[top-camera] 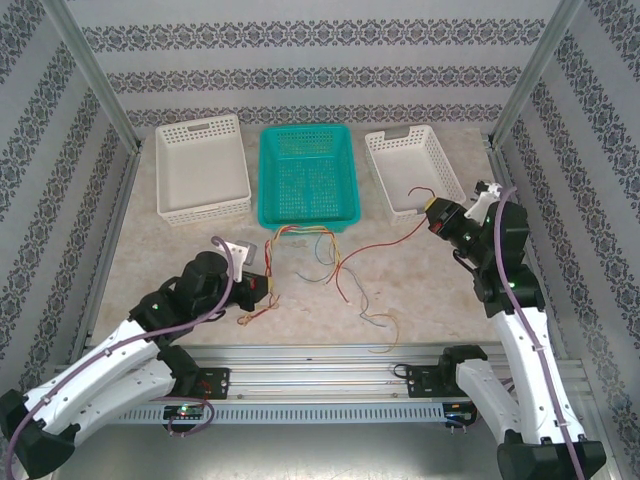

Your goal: Untangle the cables

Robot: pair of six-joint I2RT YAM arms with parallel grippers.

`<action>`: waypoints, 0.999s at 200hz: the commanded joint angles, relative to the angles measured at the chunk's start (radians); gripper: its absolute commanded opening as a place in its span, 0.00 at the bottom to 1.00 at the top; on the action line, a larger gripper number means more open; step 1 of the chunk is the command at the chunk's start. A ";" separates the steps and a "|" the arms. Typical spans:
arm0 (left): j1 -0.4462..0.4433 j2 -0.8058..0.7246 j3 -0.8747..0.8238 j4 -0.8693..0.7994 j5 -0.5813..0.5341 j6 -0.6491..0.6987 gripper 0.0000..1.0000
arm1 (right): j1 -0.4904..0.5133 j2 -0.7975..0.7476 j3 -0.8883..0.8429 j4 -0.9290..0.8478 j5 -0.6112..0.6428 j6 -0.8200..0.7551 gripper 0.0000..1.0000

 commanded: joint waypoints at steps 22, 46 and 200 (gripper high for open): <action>0.036 0.047 0.160 -0.122 -0.128 0.091 0.00 | -0.004 0.047 0.230 -0.059 0.087 -0.100 0.00; 0.038 0.109 0.281 -0.212 -0.210 0.189 0.00 | -0.001 0.104 0.332 -0.054 0.139 -0.125 0.00; 0.047 0.034 0.210 -0.171 -0.196 0.343 0.00 | 0.067 0.536 0.567 0.215 0.311 -0.367 0.00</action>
